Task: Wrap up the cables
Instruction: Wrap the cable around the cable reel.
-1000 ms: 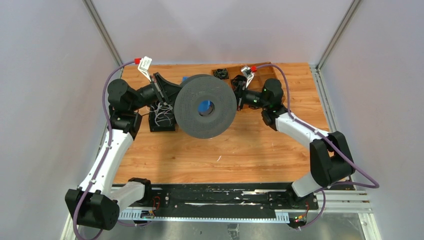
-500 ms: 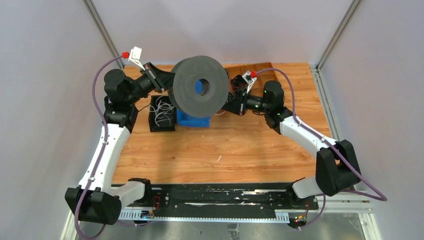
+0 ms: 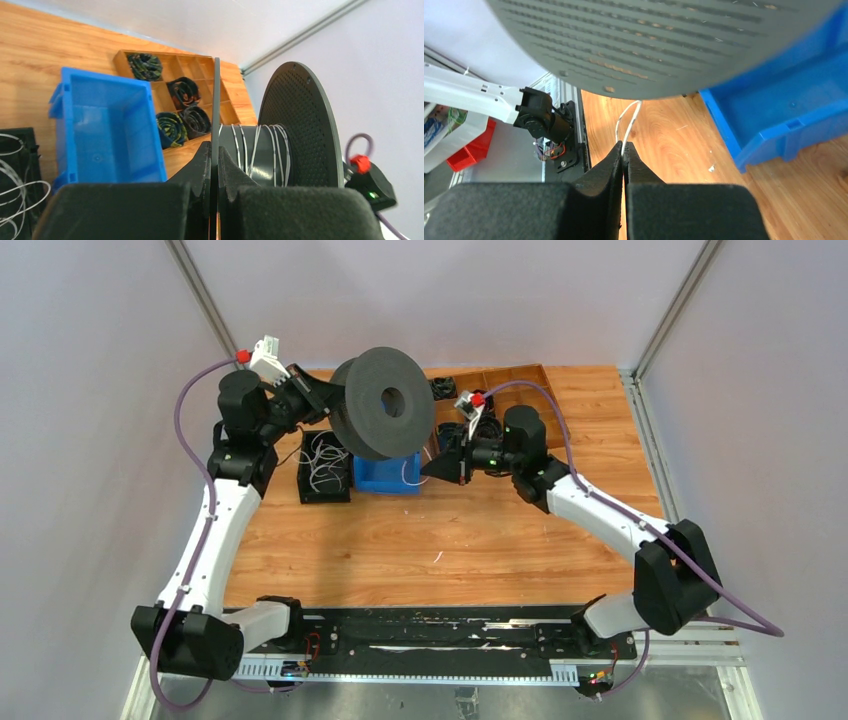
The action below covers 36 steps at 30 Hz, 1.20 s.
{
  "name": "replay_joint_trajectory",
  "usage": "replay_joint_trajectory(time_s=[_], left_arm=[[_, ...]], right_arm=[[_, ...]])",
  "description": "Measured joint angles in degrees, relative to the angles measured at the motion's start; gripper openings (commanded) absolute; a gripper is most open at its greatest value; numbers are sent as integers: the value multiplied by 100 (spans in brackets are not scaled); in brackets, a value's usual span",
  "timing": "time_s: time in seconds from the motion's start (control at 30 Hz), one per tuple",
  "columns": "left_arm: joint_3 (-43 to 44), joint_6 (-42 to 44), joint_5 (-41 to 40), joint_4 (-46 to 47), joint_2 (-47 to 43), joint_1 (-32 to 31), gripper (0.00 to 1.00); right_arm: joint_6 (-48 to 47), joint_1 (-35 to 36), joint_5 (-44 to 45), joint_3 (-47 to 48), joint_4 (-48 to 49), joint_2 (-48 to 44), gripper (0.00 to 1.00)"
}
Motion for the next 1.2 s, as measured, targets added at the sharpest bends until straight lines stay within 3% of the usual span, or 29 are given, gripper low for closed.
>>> replay_joint_trajectory(time_s=[0.7,1.2], left_arm=[[195,-334,-1274,-1139,297,-50,0],[472,555,-2253,-1488,297,-621,0]], right_arm=[[-822,953,422,1375,-1141,758,1],[-1394,1397,841,2603,-2638,1106,3]])
